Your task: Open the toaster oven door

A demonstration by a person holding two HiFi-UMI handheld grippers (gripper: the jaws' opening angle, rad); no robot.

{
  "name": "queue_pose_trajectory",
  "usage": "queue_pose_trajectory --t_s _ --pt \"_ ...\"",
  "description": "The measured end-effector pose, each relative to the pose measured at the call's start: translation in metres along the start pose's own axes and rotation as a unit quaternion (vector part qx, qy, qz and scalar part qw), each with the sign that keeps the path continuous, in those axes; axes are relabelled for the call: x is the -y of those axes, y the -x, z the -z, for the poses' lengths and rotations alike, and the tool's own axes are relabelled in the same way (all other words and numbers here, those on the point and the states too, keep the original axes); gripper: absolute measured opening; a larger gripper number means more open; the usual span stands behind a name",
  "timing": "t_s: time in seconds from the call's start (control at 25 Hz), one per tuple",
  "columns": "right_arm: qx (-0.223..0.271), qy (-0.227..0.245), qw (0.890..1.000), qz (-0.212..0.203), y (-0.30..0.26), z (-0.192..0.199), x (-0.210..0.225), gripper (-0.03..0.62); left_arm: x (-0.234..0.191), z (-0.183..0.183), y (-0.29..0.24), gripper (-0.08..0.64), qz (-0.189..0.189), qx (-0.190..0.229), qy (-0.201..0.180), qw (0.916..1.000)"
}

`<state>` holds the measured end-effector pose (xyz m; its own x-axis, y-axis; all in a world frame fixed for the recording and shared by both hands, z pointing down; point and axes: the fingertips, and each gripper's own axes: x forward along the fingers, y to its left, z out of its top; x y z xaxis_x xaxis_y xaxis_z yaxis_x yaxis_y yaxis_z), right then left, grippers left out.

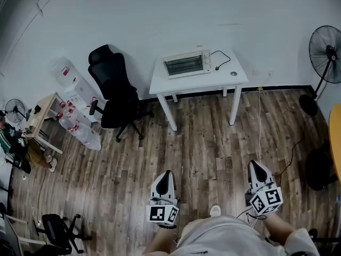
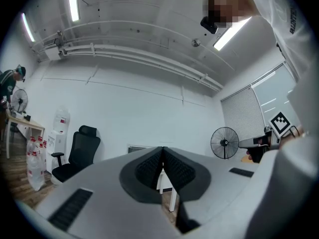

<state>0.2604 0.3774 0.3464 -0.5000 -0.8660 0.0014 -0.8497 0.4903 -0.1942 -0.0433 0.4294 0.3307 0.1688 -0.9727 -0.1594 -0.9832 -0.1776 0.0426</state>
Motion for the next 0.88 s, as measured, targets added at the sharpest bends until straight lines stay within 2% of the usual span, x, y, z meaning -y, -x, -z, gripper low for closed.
queue_pose_trajectory --t_s 0.2,0.48,0.88 --pt "-0.009 -0.014 1.000 -0.004 -0.018 0.002 0.026 0.017 0.007 0.004 -0.023 0.008 -0.012 -0.005 0.007 0.9999" --pt "-0.013 -0.033 0.999 -0.017 -0.038 0.013 0.029 0.017 0.006 0.001 -0.033 0.008 -0.014 -0.013 -0.010 0.9998" --pt "-0.022 -0.031 0.999 -0.008 -0.093 0.025 0.026 0.017 -0.039 0.022 -0.076 0.008 -0.011 -0.015 0.000 0.9998"
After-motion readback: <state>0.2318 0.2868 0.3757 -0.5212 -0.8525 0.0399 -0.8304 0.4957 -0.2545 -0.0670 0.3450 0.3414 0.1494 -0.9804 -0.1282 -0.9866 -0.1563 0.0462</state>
